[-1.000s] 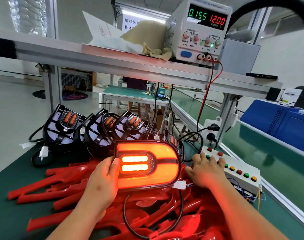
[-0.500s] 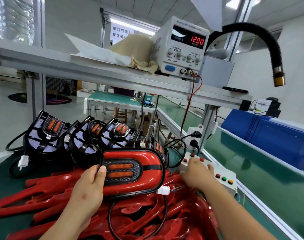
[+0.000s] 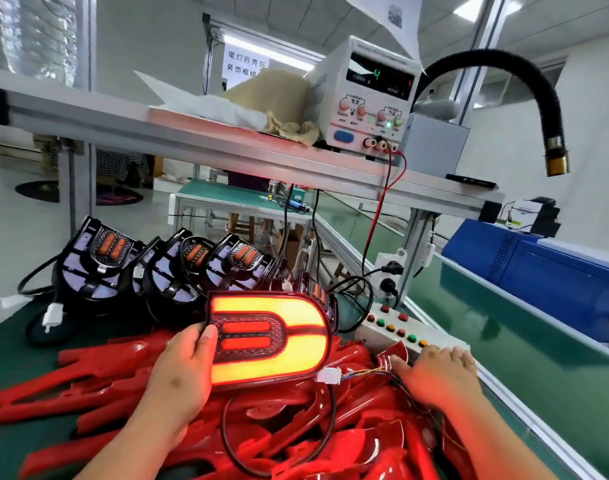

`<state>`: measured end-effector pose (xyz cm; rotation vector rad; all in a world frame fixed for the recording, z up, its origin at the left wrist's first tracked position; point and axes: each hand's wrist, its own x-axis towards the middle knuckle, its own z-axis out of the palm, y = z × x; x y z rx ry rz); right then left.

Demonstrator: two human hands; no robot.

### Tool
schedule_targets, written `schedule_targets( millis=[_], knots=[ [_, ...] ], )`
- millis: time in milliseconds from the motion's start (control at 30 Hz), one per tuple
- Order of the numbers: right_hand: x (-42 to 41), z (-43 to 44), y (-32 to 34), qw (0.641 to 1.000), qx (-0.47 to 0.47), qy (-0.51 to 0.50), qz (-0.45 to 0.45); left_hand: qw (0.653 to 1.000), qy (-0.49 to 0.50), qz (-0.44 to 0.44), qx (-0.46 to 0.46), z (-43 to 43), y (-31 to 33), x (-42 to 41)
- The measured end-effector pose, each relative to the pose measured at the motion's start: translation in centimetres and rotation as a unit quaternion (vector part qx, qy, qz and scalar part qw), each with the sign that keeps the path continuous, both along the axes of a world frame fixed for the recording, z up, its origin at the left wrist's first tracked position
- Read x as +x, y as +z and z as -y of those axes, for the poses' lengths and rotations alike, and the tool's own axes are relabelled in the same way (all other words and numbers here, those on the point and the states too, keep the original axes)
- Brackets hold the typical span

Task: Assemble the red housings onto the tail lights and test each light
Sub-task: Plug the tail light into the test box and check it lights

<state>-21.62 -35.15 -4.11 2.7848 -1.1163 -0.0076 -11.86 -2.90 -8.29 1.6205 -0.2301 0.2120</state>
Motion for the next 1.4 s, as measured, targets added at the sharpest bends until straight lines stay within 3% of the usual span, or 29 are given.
schedule_targets(
  millis=[567,833,1400],
  knots=[
    [0.5,-0.1,-0.8,1.0,-0.002,-0.008,0.019,0.999,-0.023,-0.024,-0.007,-0.3,-0.2,-0.1],
    [3.5,-0.5,0.5,0.991,0.015,0.134,0.018,0.998,-0.034,-0.047,0.004,-0.3,0.8,-0.8],
    [4.9,-0.4,-0.2,0.989,0.01,0.147,-0.015,1.0,-0.01,-0.018,0.008,-0.2,0.1,-0.3]
  ],
)
